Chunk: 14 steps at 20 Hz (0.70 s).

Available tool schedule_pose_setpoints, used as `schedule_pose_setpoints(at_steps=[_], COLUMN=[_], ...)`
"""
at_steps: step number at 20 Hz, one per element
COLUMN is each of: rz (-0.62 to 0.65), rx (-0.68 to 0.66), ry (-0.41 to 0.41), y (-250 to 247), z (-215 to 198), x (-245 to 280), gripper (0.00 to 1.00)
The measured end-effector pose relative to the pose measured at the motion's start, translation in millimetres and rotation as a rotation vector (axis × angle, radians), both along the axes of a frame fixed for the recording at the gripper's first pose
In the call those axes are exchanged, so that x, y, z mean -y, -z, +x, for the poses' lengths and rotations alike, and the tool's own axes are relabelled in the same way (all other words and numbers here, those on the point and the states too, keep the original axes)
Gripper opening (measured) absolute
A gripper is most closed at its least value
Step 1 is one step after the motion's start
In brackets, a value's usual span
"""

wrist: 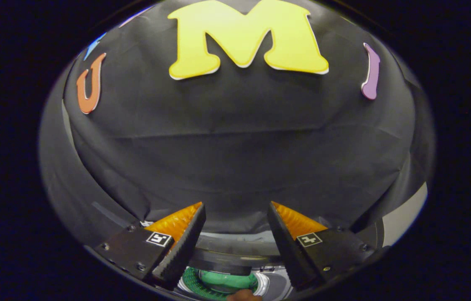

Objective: Put the clothes into the washing machine and then close the washing machine lid.

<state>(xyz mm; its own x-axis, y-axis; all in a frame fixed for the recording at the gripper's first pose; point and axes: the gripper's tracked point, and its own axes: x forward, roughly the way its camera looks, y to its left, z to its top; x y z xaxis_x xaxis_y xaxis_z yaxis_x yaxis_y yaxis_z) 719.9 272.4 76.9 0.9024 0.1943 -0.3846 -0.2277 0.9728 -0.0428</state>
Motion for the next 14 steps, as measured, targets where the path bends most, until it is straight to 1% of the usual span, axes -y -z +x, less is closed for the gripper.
schedule_pose_setpoints(at_steps=[4,6,9,14], rz=[0.002,0.007,0.011,0.014], rx=[0.027,0.083,0.130,0.137], ry=[-0.003,-0.008,-0.010,-0.022], y=[1,-3,-4,-3], z=[-1,-3,-6,-16], x=[0,0,0,0], gripper=[0.94,0.95,0.94,0.94])
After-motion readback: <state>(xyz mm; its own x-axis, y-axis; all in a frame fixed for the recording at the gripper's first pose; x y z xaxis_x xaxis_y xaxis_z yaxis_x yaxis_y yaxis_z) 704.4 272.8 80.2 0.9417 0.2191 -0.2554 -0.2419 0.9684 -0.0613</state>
